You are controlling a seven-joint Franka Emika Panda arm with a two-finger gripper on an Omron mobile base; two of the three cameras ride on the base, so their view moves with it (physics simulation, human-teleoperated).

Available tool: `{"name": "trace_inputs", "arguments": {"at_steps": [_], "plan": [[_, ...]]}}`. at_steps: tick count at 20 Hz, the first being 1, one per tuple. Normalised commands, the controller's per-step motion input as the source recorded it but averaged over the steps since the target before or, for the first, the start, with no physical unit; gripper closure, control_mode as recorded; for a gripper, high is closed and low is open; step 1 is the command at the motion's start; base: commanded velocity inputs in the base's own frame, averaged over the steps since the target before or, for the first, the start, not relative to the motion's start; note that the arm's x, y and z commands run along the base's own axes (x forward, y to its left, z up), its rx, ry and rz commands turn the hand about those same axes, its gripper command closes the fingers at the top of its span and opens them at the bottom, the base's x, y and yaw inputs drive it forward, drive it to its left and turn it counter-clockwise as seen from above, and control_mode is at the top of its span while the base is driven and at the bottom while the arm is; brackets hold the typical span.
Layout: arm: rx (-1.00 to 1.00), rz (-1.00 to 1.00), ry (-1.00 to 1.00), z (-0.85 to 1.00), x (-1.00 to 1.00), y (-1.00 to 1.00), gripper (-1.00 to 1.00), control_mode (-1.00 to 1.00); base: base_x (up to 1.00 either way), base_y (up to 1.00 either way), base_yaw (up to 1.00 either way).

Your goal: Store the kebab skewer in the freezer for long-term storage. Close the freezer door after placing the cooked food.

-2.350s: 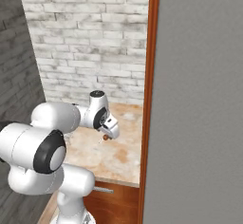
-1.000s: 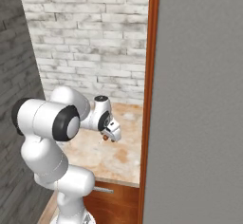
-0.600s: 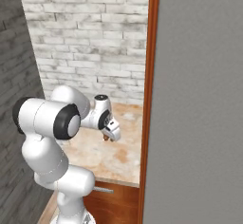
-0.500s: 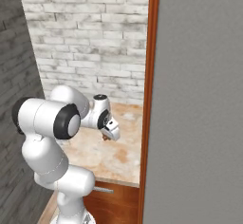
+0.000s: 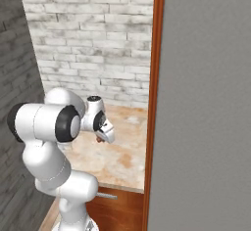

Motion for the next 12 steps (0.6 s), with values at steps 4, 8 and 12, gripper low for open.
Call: {"name": "trace_inputs", "arguments": {"at_steps": [4, 8, 12], "plan": [[0.05, -0.01, 0.02, 0.79, -0.25, -0.01, 1.00, -1.00, 0.00, 0.00, 0.00], [0.10, 0.00, 0.00, 1.00, -0.67, -0.08, 1.00, -1.00, 0.00, 0.00, 0.00], [0.03, 0.00, 0.00, 1.00, -0.76, 0.00, 1.00, -1.00, 0.00, 0.00, 0.00]]}}
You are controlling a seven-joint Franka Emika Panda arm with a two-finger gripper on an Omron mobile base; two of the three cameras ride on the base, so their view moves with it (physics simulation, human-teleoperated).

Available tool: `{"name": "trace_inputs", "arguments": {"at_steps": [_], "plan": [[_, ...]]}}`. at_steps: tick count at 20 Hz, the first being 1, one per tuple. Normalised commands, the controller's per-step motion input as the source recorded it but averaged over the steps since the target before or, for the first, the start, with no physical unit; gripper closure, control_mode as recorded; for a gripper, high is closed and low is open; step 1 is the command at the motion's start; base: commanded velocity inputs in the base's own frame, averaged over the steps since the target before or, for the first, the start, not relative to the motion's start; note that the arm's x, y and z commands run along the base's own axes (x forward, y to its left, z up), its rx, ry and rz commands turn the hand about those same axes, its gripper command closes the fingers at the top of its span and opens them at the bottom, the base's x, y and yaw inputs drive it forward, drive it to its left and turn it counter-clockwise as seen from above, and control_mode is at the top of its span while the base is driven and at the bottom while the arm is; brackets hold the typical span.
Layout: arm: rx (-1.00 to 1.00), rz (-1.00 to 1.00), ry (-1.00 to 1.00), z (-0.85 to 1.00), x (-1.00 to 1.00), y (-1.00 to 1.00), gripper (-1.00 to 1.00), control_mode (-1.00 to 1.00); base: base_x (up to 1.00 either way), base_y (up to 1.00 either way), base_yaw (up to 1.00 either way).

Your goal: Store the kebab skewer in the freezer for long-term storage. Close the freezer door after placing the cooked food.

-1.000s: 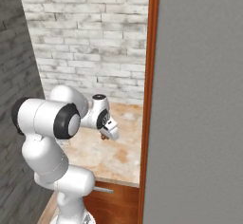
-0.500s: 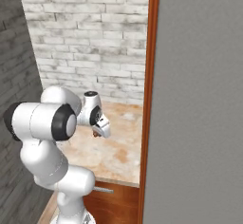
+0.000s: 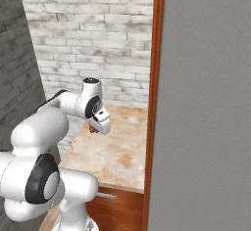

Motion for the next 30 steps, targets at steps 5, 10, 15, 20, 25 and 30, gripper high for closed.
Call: {"name": "trace_inputs", "arguments": {"at_steps": [5, 10, 15, 20, 25, 30], "plan": [[0.00, 0.01, 0.00, 1.00, -0.76, 0.00, 1.00, -1.00, 0.00, 0.00, 0.00], [0.00, 0.03, -0.02, 1.00, -0.78, 0.00, 1.00, -1.00, 0.00, 0.00, 0.00], [-0.01, 0.02, -0.06, 1.00, -0.92, 0.00, 1.00, -1.00, 0.00, 0.00, 0.00], [-0.04, 0.03, -0.09, 0.81, -0.95, 0.00, 1.00, -1.00, 0.00, 0.00, 0.00], [-0.11, 0.03, -0.08, 0.18, -0.77, 0.00, 1.00, -1.00, 0.00, 0.00, 0.00], [0.01, 0.02, -0.10, 0.13, -0.44, 0.00, 1.00, -1.00, 0.00, 0.00, 0.00]]}}
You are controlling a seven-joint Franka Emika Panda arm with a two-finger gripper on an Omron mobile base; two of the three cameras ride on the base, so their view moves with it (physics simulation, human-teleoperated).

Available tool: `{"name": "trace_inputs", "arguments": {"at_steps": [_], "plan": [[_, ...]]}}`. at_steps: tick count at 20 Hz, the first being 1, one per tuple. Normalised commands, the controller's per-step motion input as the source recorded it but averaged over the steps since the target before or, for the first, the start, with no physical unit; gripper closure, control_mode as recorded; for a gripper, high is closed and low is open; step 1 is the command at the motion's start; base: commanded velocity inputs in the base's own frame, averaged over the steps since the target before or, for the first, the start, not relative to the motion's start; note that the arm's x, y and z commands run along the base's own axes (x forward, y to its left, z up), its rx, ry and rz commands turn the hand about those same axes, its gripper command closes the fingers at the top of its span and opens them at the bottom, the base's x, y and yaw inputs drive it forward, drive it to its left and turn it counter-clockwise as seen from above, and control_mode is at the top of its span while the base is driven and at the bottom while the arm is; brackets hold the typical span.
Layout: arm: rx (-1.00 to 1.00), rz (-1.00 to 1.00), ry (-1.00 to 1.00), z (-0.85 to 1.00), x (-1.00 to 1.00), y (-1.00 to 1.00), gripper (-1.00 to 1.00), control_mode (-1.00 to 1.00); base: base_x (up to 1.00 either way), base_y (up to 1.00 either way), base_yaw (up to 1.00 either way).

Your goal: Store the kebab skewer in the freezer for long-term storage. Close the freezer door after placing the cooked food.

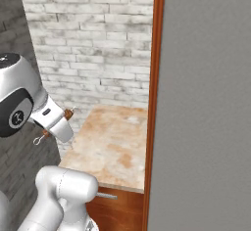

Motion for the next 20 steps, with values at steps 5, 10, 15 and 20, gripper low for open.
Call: {"name": "trace_inputs", "arguments": {"at_steps": [5, 10, 15, 20], "plan": [[0.09, 0.00, 0.00, 0.00, 0.00, 0.00, 1.00, -1.00, 0.00, 0.00, 0.00], [0.00, 0.00, 0.00, 0.00, 0.00, 0.00, 1.00, -1.00, 0.00, 0.00, 0.00], [0.00, 0.00, 0.00, 0.00, -0.09, 0.00, 1.00, -1.00, 0.00, 0.00, 0.00], [0.00, 0.00, 0.00, 0.00, -0.34, 0.00, 1.00, 1.00, -0.05, 0.00, 0.00]]}}
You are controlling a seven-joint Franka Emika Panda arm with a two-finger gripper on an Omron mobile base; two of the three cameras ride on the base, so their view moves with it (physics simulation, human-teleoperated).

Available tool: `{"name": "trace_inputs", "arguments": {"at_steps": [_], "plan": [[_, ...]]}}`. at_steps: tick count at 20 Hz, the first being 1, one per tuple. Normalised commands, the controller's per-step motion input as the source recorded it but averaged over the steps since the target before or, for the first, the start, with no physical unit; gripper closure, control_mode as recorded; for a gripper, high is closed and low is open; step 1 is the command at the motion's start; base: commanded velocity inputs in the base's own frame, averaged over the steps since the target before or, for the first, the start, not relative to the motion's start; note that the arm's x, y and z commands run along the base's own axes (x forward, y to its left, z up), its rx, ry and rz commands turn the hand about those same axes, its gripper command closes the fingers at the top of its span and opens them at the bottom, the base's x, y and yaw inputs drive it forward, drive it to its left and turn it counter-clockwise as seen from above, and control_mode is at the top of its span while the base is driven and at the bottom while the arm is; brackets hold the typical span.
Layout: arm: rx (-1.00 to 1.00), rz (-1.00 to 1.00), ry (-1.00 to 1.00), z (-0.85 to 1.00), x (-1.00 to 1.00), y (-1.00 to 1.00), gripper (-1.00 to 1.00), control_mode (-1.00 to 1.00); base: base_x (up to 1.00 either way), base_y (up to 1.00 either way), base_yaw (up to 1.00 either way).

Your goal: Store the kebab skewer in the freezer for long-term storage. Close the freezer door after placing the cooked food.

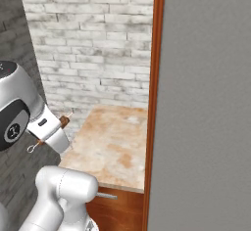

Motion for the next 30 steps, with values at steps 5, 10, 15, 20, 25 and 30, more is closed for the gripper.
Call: {"name": "trace_inputs", "arguments": {"at_steps": [5, 10, 15, 20, 25, 30], "plan": [[0.00, 0.00, 0.00, 0.00, 0.00, 0.00, 1.00, 1.00, -0.38, 0.00, 0.00], [0.00, 0.00, 0.00, 0.00, 0.00, 0.00, 1.00, 1.00, -0.65, 0.00, -0.07], [0.00, 0.00, 0.00, 0.00, 0.00, 0.00, 1.00, 1.00, -0.70, 0.00, -0.28], [0.00, 0.00, 0.00, 0.00, 0.00, 0.00, 1.00, 1.00, -0.70, 0.00, -0.43], [0.00, 0.00, 0.00, 0.00, 0.00, 0.00, 1.00, 1.00, -0.54, -0.14, -0.44], [0.00, 0.00, 0.00, 0.00, 0.00, 0.00, 1.00, 1.00, -0.06, -0.26, -0.25]]}}
